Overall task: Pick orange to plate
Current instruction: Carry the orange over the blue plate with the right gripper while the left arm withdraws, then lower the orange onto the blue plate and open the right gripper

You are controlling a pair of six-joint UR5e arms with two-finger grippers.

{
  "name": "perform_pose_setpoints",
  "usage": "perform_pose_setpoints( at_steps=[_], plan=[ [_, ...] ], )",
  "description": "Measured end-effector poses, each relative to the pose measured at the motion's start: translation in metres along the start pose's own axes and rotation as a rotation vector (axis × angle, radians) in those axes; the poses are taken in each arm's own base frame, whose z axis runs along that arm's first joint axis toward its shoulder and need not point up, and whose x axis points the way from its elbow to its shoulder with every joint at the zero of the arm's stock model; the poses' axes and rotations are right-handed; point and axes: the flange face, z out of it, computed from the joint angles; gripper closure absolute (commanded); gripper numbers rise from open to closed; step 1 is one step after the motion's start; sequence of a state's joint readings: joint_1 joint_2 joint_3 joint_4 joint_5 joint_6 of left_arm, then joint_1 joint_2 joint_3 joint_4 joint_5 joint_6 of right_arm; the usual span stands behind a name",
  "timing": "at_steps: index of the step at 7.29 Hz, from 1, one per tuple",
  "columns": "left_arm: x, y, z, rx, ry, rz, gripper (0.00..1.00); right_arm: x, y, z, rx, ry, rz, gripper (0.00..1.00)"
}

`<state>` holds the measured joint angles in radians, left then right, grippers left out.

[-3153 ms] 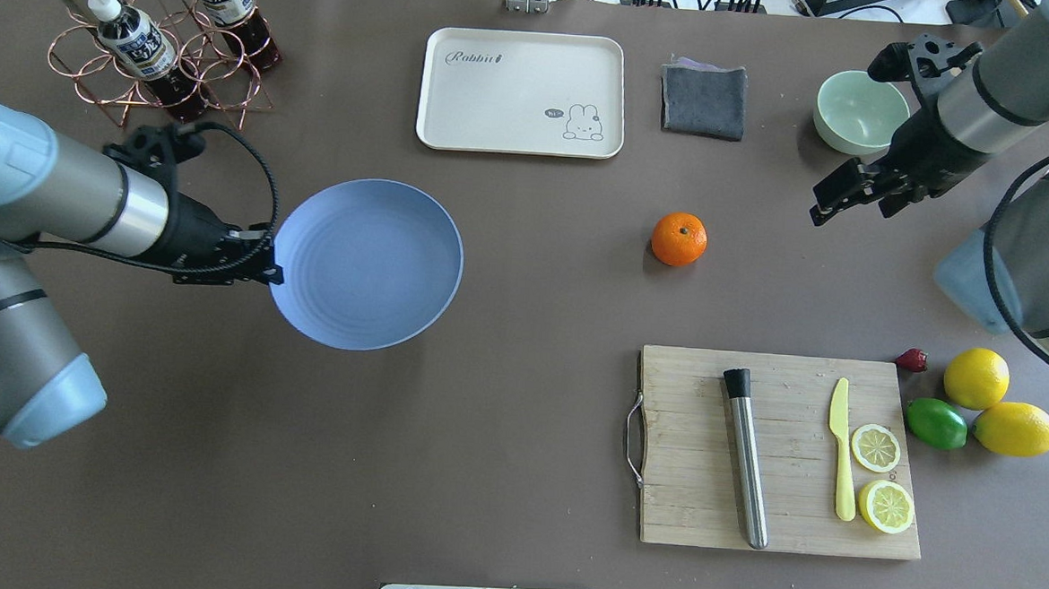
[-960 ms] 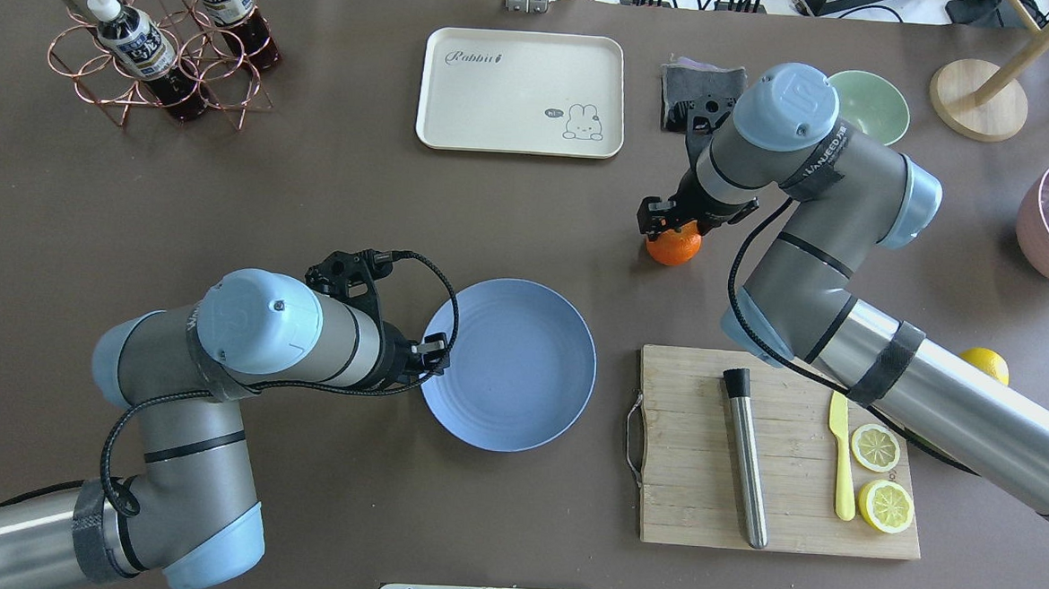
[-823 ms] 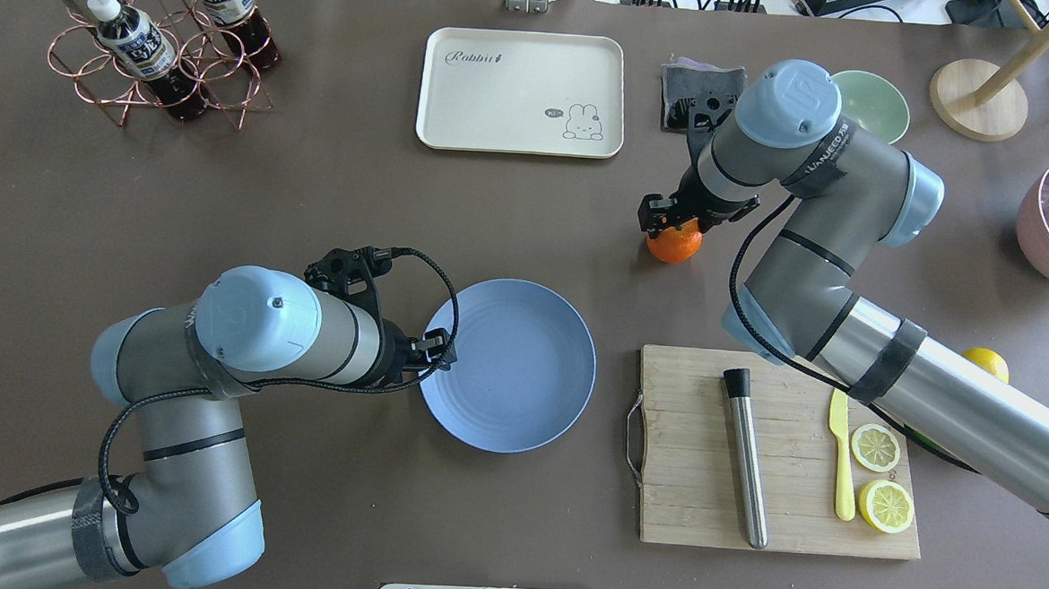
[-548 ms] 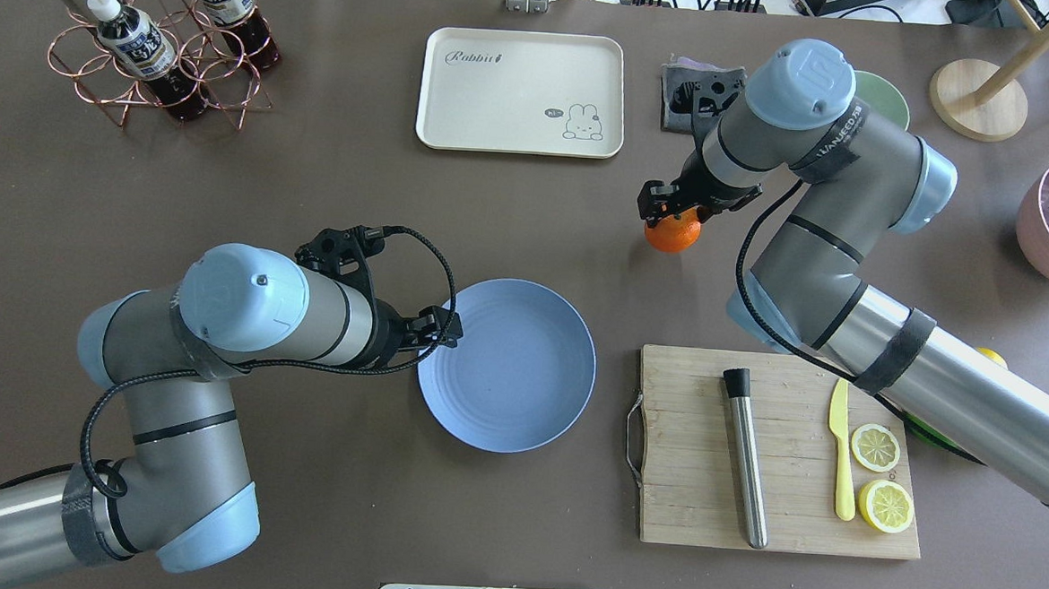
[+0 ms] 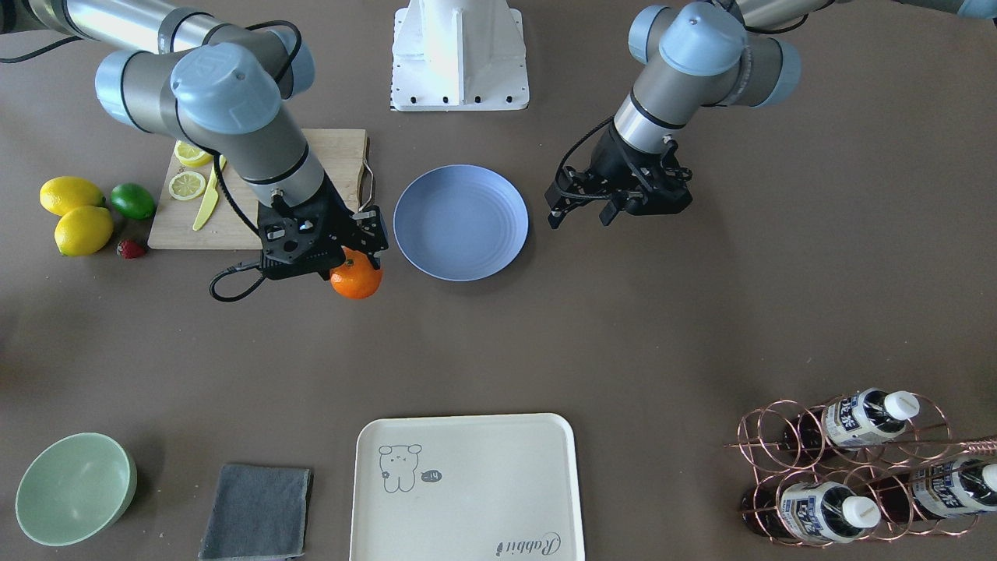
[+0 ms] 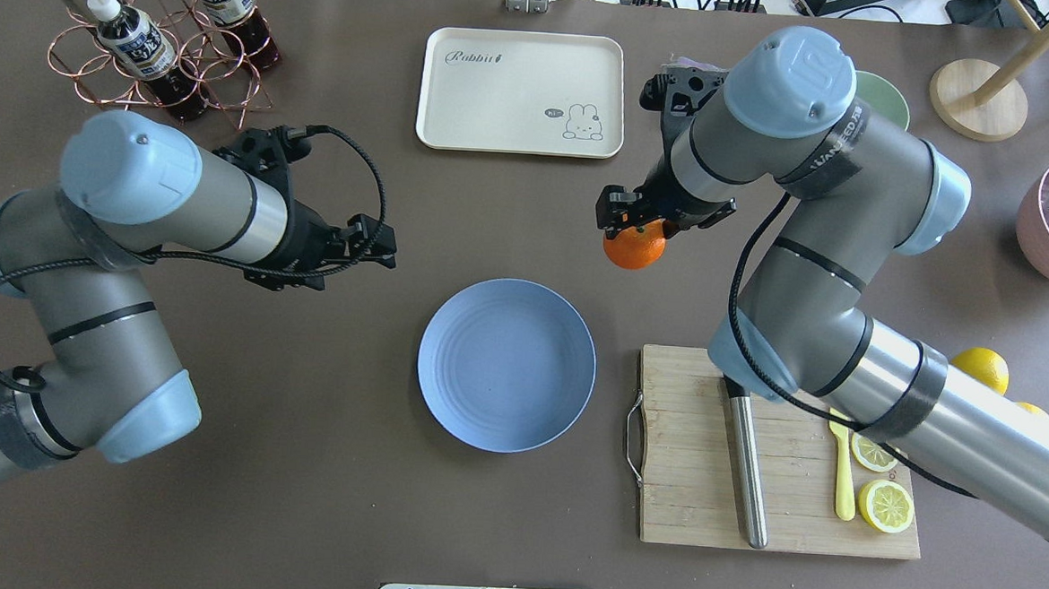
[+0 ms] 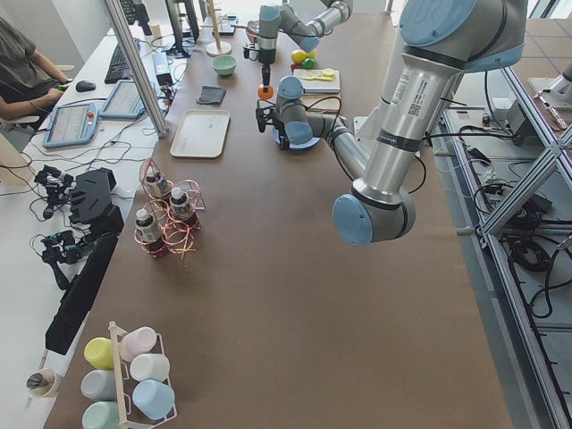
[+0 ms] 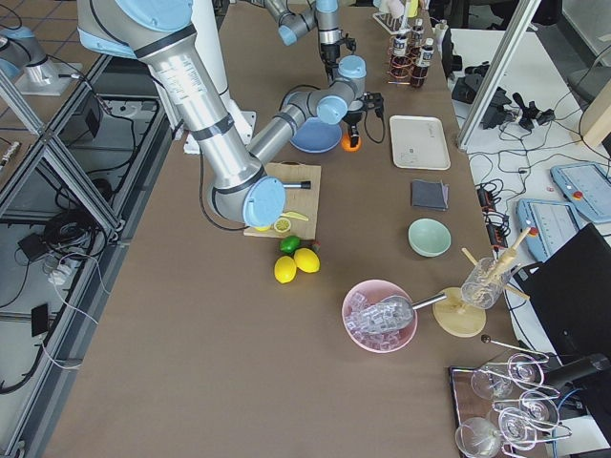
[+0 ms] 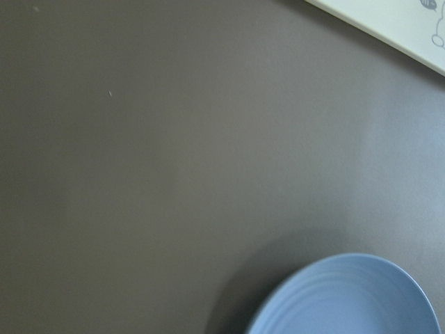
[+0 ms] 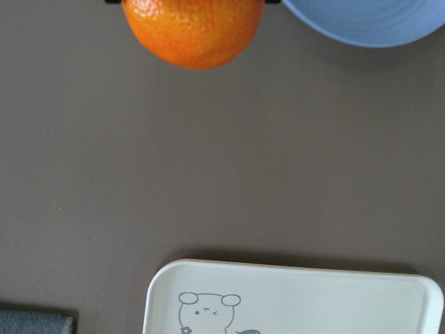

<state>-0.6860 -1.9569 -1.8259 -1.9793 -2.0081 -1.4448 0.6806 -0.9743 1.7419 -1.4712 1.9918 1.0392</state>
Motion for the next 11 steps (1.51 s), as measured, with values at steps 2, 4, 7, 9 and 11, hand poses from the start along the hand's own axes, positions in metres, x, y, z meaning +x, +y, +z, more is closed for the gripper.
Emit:
perform_pose_setpoints(
  at_steps=[2,4,7,9,11],
  plan=[
    [-0.067,-0.056,-0.037,-0.001,-0.038,0.064,0.03,-0.074,0.075,0.023,0.011,0.022,0.033,1.0],
    [-0.104,-0.077,-0.056,0.007,-0.06,0.101,0.03,-0.118,0.121,0.047,0.018,0.064,0.036,1.0],
    [-0.113,-0.074,-0.066,0.011,-0.057,0.11,0.03,-0.133,0.132,0.072,0.026,0.108,0.037,1.0],
    [-0.117,-0.073,-0.066,0.011,-0.061,0.106,0.03,-0.136,0.13,0.081,0.026,0.121,0.038,1.0],
    [-0.117,-0.072,-0.067,0.011,-0.061,0.107,0.03,-0.134,0.129,0.084,0.025,0.128,0.038,0.01]
  ],
)
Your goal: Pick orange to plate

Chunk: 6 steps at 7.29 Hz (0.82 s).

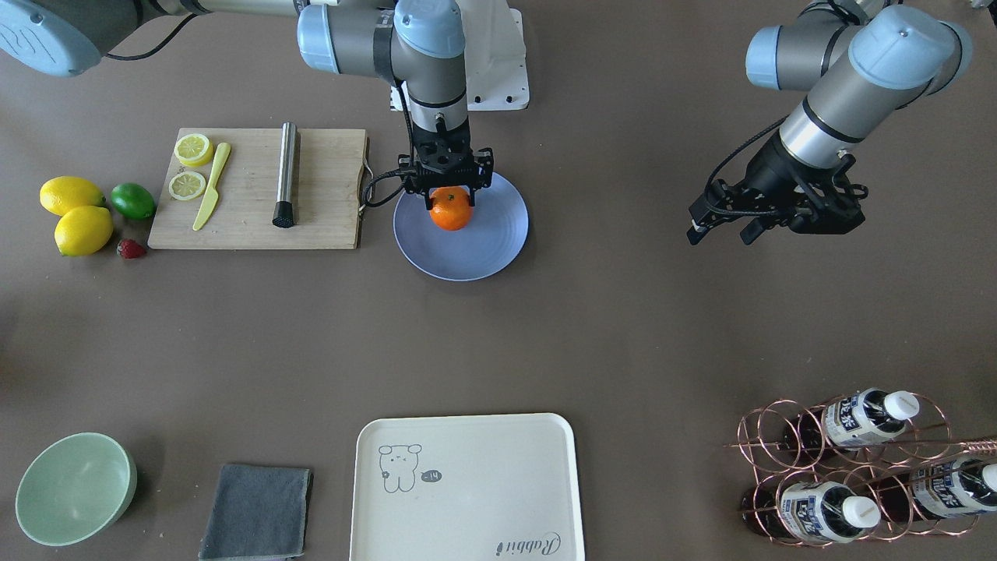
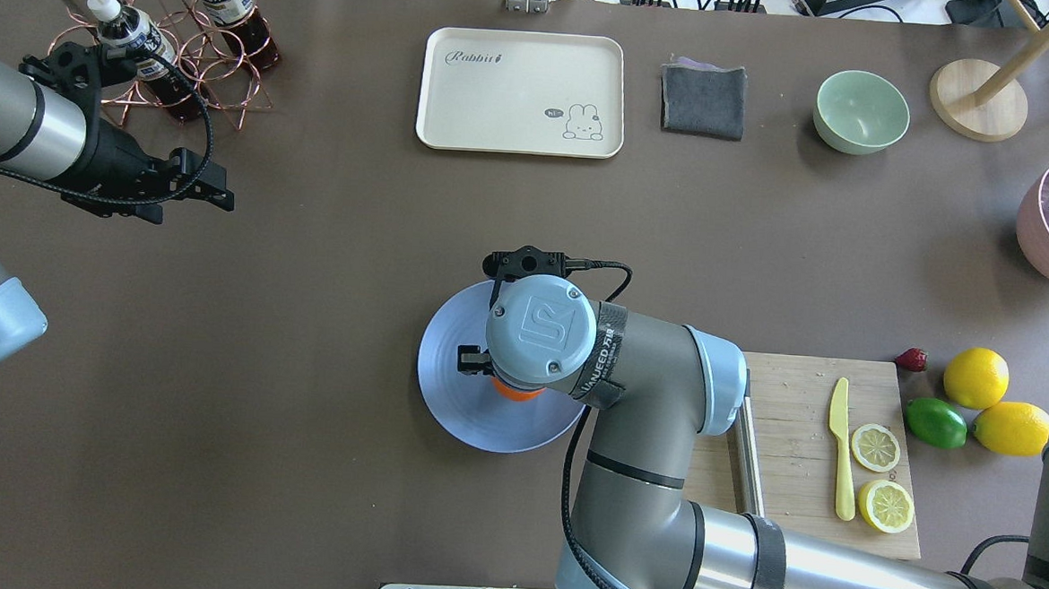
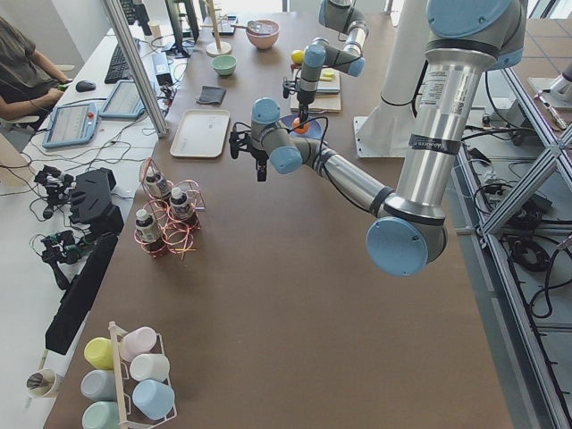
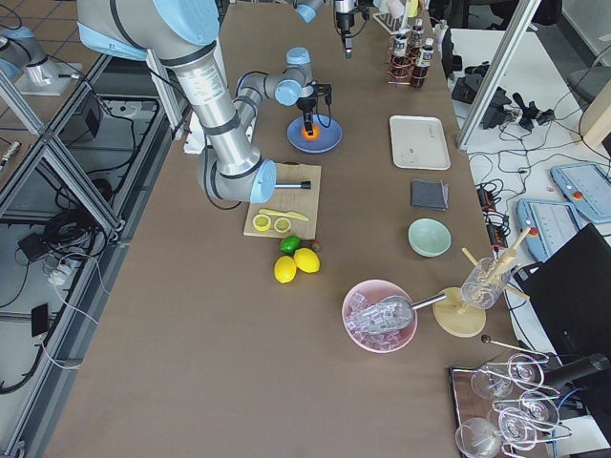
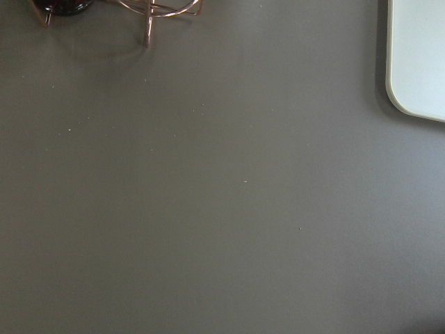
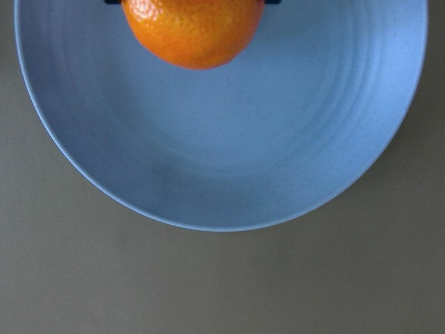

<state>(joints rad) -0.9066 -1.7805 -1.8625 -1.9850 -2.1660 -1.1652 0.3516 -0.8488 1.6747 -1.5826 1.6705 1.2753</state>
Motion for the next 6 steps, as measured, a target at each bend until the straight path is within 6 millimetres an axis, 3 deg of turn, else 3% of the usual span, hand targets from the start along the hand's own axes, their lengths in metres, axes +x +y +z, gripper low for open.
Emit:
perform_pose_setpoints(
  at_steps=[3,4,5,6],
  plan=[
    [0.0,0.0,-0.001,0.0,0.0,-0.002,0.03,0.0,-0.002,-0.003,0.0,-0.005,0.004,0.0],
    [0.001,0.001,-0.001,0.001,0.001,-0.002,0.03,0.003,-0.01,-0.014,-0.004,-0.025,0.014,0.0],
    [-0.001,0.002,-0.003,0.001,0.001,-0.003,0.03,0.021,-0.033,-0.033,-0.02,-0.052,0.04,0.0],
    [-0.009,0.004,-0.008,-0.001,-0.003,-0.002,0.03,0.062,-0.066,-0.053,-0.037,-0.069,0.062,0.0]
  ],
)
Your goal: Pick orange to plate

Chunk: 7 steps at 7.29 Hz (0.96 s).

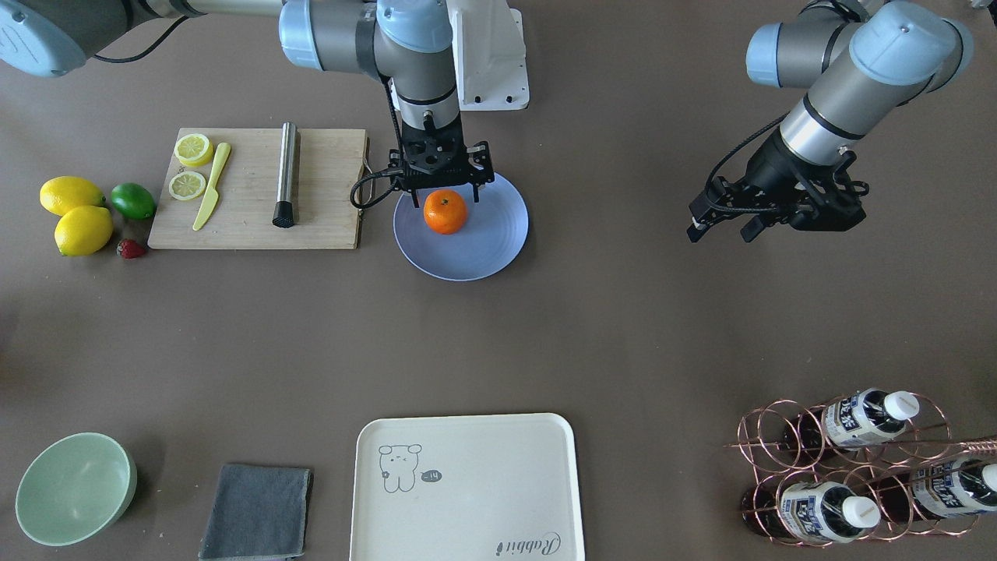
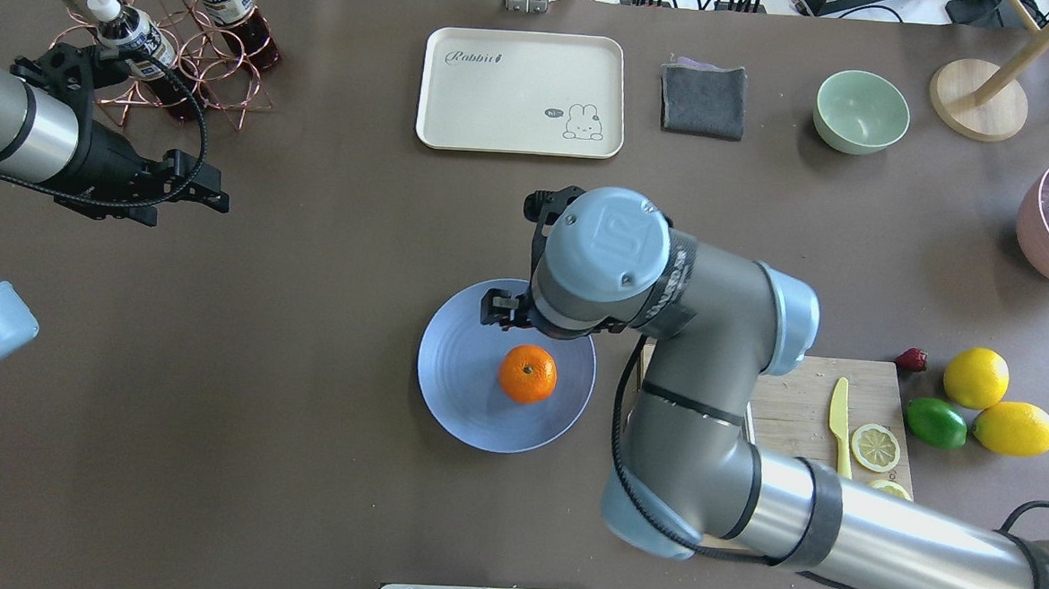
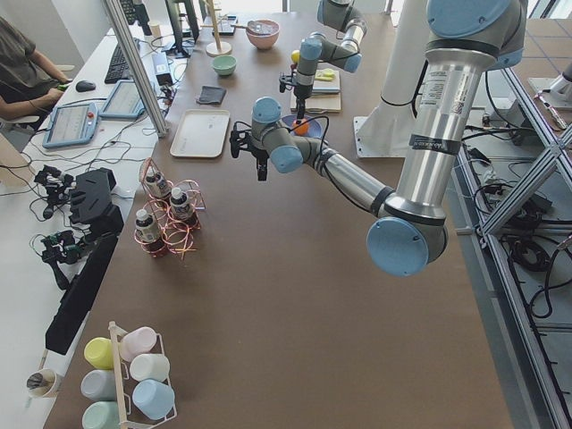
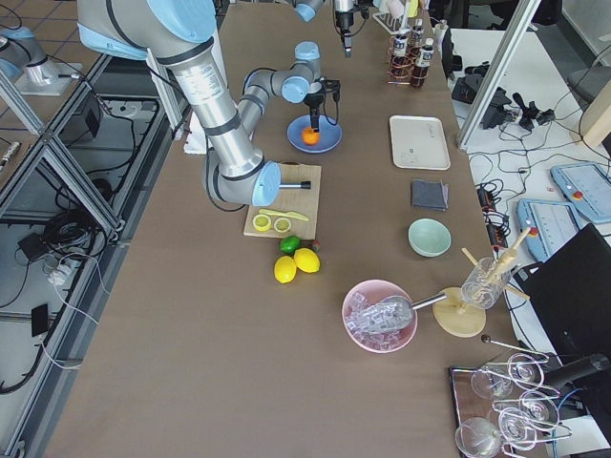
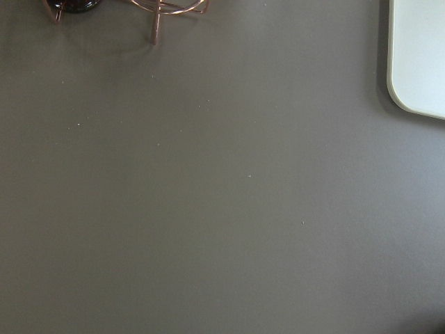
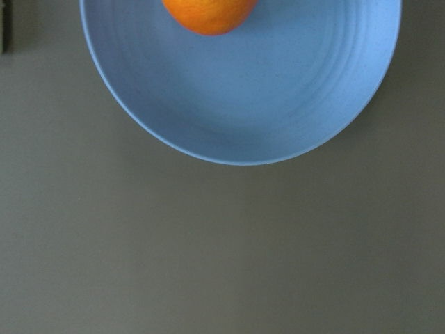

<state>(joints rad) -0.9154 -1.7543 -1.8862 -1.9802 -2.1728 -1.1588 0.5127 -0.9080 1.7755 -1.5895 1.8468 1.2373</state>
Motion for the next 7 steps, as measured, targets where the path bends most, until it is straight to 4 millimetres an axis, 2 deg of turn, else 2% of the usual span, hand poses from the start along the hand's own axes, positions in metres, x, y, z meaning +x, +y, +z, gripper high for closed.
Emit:
perform_pose_setpoints(
  at_steps=[1,2,3,4,5,6,7],
  plan=[
    [-0.019,-0.005,-0.013,0.0,-0.006,0.014,0.03,0.058,-0.041,-0.023,-0.01,0.001,-0.023,0.0],
    [-0.05,-0.017,-0.031,0.006,-0.02,0.051,0.03,0.126,-0.079,-0.04,-0.02,0.019,-0.08,0.0],
    [-0.089,-0.03,-0.051,0.01,-0.054,0.113,0.03,0.21,-0.111,-0.054,-0.036,0.051,-0.153,0.0],
    [-0.138,-0.042,-0.073,0.005,-0.107,0.19,0.03,0.301,-0.131,-0.07,-0.059,0.078,-0.225,0.0],
    [-0.19,-0.051,-0.094,-0.009,-0.156,0.256,0.03,0.392,-0.139,-0.089,-0.082,0.088,-0.274,0.0],
    [-0.237,-0.06,-0.112,-0.026,-0.187,0.304,0.03,0.481,-0.133,-0.106,-0.103,0.092,-0.304,0.0],
    [-0.28,-0.065,-0.124,-0.042,-0.206,0.339,0.03,0.56,-0.119,-0.118,-0.119,0.098,-0.316,0.0]
  ],
)
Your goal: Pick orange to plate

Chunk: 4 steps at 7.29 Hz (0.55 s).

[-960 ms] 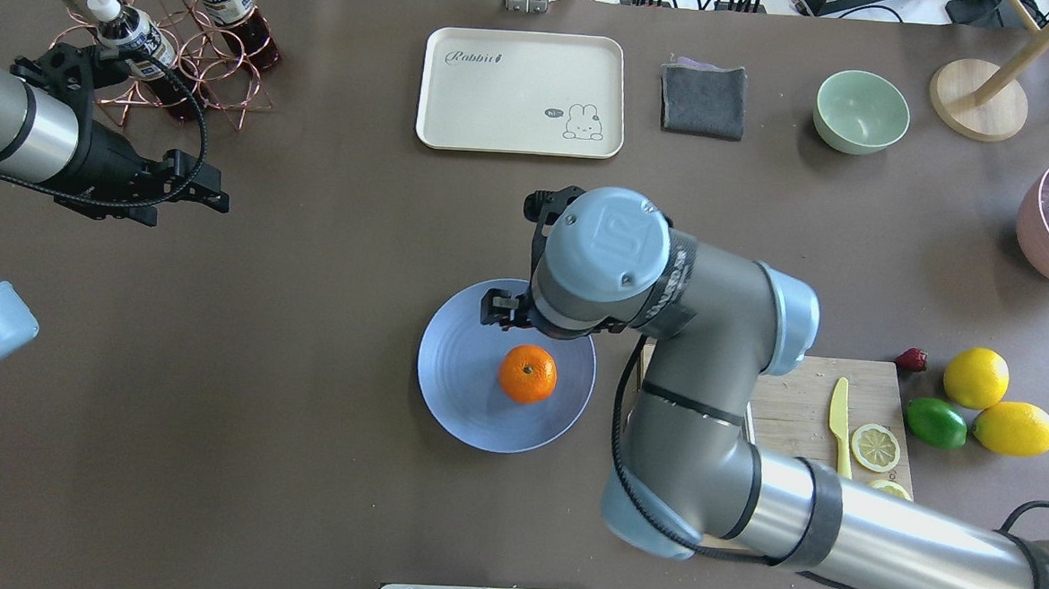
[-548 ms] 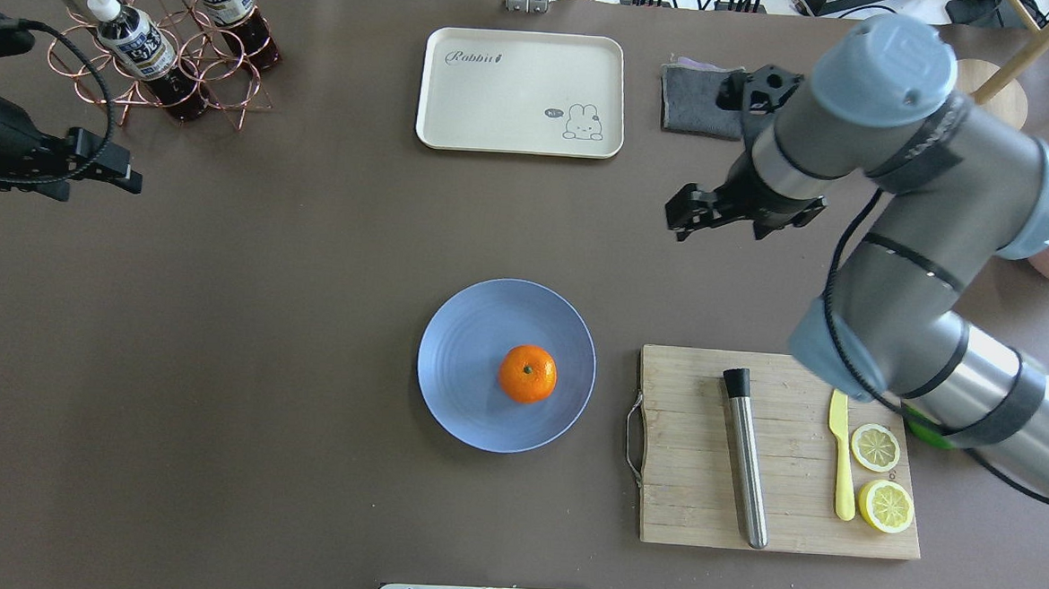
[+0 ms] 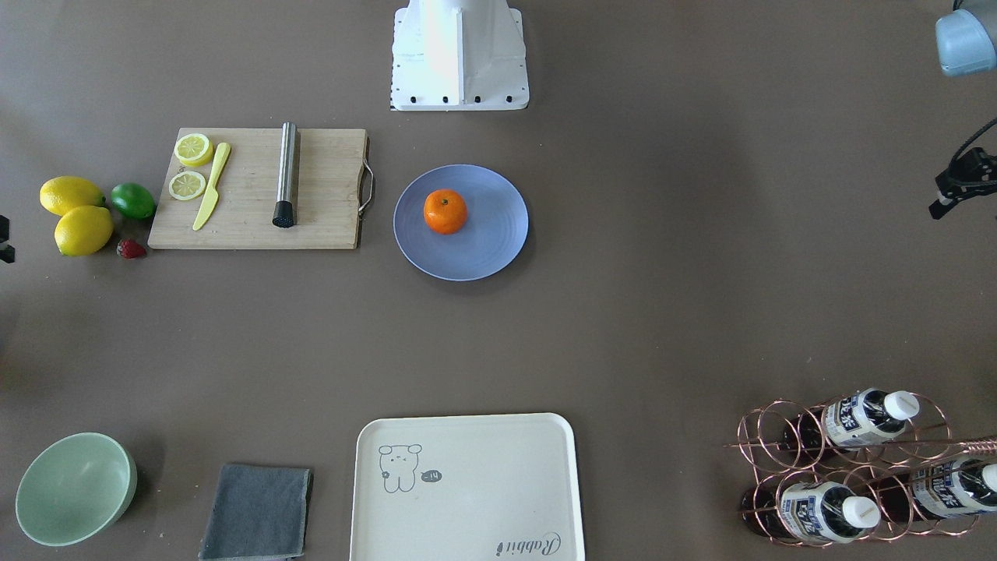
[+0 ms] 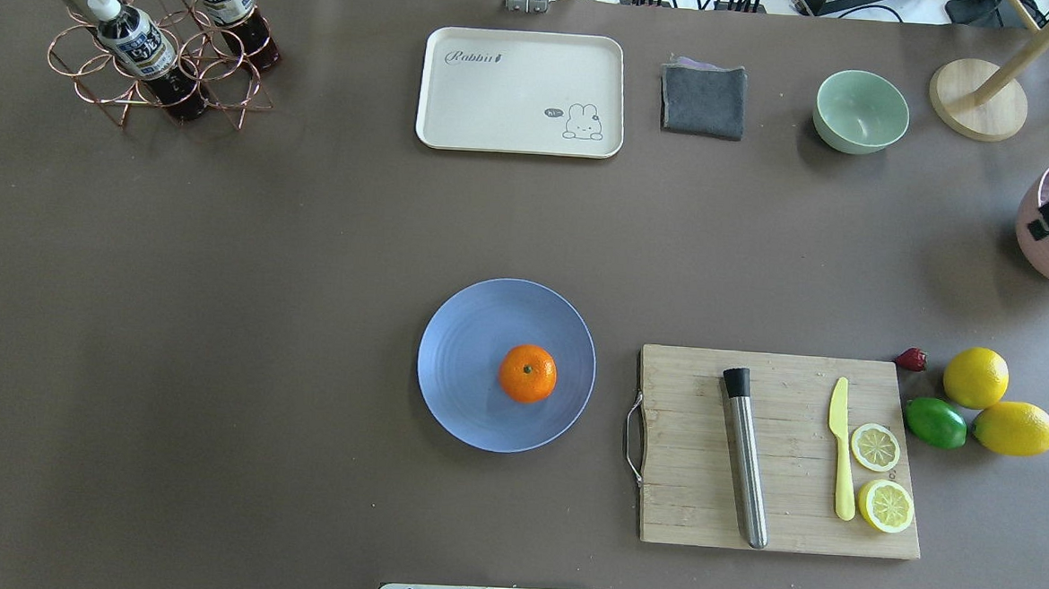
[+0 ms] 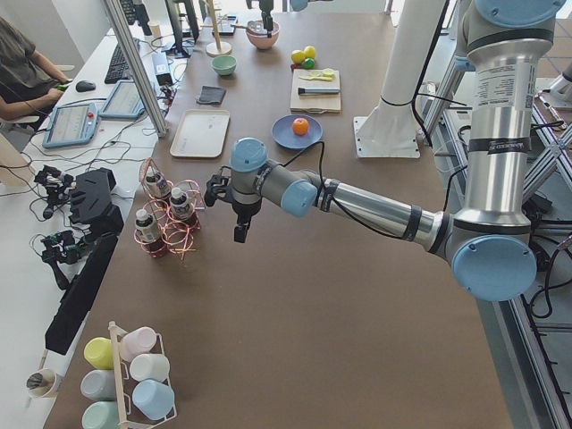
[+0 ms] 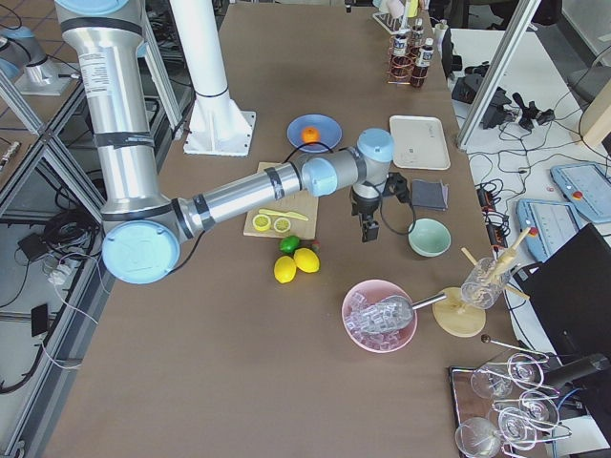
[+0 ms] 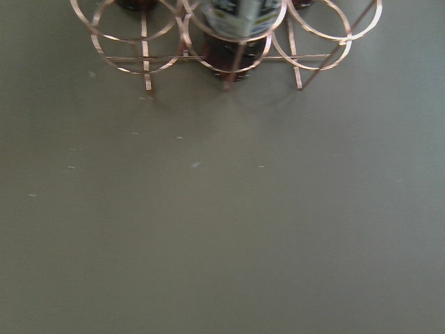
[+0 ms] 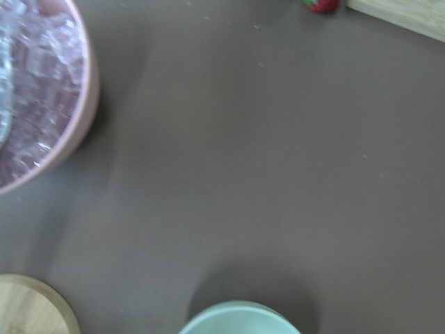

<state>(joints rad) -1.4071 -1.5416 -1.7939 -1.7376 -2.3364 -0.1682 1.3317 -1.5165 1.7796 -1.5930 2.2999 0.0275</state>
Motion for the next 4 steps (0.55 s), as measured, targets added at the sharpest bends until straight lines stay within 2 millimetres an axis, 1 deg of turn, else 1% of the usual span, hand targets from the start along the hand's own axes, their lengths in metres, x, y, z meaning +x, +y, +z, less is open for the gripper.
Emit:
perform_pose_setpoints(
  at_steps=[1,2,3,4],
  plan=[
    [-0.031,0.012,0.0,-0.011,-0.01,0.024,0.03,0.05,0.035,-0.002,-0.007,0.003,0.002,0.0],
    [-0.048,0.02,-0.001,-0.016,-0.015,0.032,0.03,0.085,0.063,-0.004,-0.009,0.006,0.012,0.0],
    [-0.056,0.027,-0.001,-0.018,-0.017,0.031,0.03,0.106,0.082,-0.005,-0.01,0.008,0.025,0.0],
    [-0.059,0.032,-0.003,-0.016,-0.018,0.032,0.03,0.117,0.094,-0.004,-0.011,0.008,0.037,0.0]
  ],
)
